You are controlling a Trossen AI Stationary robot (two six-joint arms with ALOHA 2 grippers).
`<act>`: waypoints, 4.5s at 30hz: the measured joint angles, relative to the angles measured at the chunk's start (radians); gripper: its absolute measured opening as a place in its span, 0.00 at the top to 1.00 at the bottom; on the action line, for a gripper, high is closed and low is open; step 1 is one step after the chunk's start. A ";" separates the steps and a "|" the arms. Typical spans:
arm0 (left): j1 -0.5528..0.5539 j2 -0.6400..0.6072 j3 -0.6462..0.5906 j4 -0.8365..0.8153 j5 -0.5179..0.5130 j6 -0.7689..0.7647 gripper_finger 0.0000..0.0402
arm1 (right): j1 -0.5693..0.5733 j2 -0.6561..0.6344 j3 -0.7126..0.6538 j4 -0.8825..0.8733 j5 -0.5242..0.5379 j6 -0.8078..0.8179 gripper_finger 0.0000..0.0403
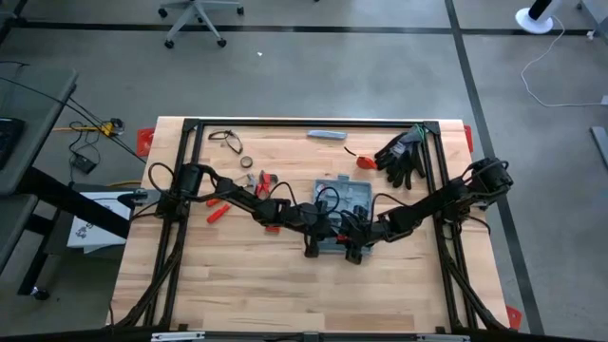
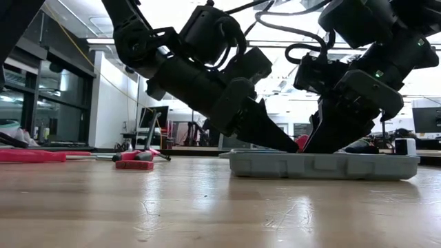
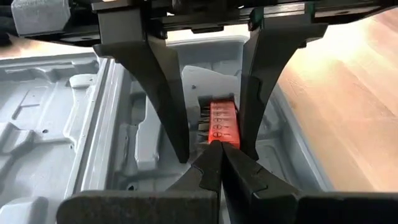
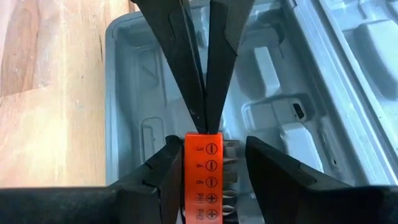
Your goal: Prefit tool cases
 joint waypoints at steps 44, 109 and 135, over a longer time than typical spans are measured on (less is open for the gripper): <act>0.010 -0.069 0.000 -0.105 -0.007 0.061 1.00 | 0.000 0.000 0.000 -0.018 0.003 0.002 0.60; 0.010 0.116 0.136 -0.103 0.094 0.059 1.00 | 0.029 -0.227 -0.002 -0.220 0.023 0.100 0.64; 0.009 0.087 0.132 -0.105 0.093 0.060 1.00 | 0.065 -0.109 0.002 -0.231 -0.025 0.188 1.00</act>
